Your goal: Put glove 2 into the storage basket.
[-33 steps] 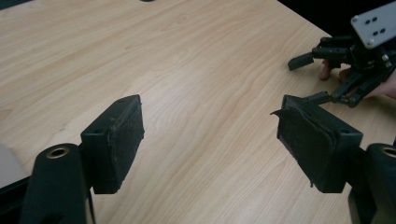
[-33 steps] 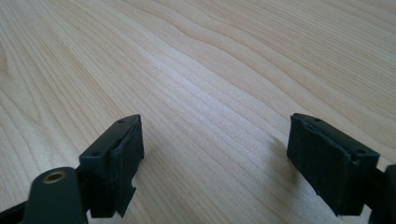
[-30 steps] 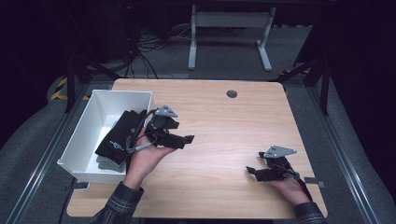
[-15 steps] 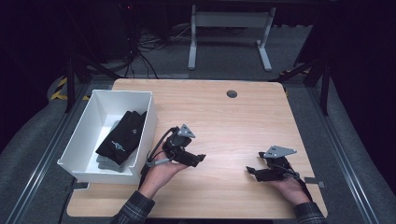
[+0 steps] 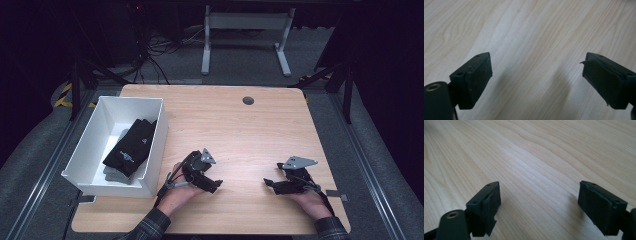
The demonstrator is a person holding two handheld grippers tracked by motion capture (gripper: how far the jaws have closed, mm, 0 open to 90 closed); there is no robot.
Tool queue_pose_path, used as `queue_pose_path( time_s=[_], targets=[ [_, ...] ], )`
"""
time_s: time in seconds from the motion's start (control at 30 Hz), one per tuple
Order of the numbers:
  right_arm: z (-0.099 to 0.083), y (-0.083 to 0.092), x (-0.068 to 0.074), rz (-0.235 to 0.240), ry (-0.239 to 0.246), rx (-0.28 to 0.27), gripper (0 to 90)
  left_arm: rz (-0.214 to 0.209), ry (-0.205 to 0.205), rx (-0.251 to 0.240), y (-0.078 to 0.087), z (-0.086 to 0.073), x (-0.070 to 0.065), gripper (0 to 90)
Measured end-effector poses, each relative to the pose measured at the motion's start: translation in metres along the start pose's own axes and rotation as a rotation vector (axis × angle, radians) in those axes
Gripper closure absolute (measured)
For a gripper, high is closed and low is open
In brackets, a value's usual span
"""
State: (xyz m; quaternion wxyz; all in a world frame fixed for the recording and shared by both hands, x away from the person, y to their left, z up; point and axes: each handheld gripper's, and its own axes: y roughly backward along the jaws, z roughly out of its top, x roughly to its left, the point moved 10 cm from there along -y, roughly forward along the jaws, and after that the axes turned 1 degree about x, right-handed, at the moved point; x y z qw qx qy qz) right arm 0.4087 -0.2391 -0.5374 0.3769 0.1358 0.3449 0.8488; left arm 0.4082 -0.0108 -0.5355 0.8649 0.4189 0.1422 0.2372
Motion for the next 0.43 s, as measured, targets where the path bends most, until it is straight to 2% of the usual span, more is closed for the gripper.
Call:
queue_pose_path(
  time_s=[0.1, 0.13, 0.23, 0.43],
  targets=[
    [0.0000, 0.0000, 0.0001, 0.001, 0.001, 0.000, 18.8, 0.026, -0.016, 0.029, -0.0086, -0.0063, 0.0008, 7.2],
    [0.0000, -0.0001, 0.0001, 0.001, 0.002, 0.000, 18.7, 0.024, -0.018, 0.020, -0.0096, -0.0062, 0.0008, 3.2],
    [0.0001, -0.0003, 0.0005, 0.004, 0.003, -0.001, 18.6, 0.013, -0.030, -0.006, -0.0111, -0.0068, -0.0001, 0.2],
    [0.0000, -0.0002, 0.0005, 0.004, 0.004, 0.000, 18.4, -0.003, -0.046, -0.041, -0.0115, -0.0073, -0.0026, 0.0]
  ],
)
